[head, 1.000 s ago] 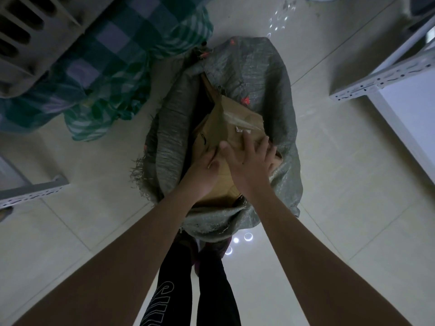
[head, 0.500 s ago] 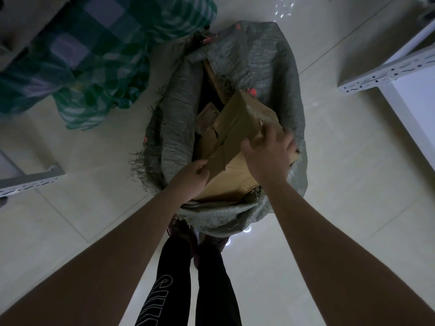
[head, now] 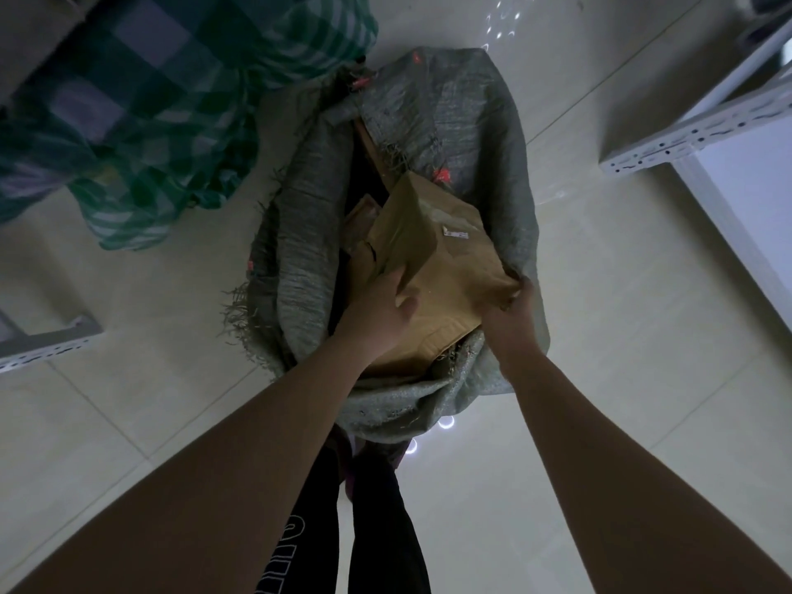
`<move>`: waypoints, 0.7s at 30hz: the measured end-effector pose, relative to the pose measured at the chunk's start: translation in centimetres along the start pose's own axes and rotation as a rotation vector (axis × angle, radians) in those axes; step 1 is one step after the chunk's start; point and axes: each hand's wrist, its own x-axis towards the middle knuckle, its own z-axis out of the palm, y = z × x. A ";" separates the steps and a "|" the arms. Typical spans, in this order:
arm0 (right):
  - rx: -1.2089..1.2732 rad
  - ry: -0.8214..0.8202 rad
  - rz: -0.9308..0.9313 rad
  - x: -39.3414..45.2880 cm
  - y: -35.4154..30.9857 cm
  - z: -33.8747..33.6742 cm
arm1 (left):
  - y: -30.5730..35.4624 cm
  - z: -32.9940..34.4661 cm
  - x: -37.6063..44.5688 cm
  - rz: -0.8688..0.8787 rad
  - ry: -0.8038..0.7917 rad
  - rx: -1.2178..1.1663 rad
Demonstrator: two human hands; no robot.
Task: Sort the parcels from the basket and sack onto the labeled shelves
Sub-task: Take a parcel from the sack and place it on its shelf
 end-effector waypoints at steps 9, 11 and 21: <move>-0.036 0.160 -0.249 -2.3 -0.3 0.8 | -0.1 -1.5 -1.5 -0.007 0.184 0.017; 0.052 0.148 -0.286 -3.7 -1.3 0.7 | 0.1 -2.4 -2.8 0.006 0.203 -0.028; 0.217 0.282 -0.672 -10.3 -9.6 -3.1 | 6.6 -8.1 -6.7 0.058 0.284 -0.545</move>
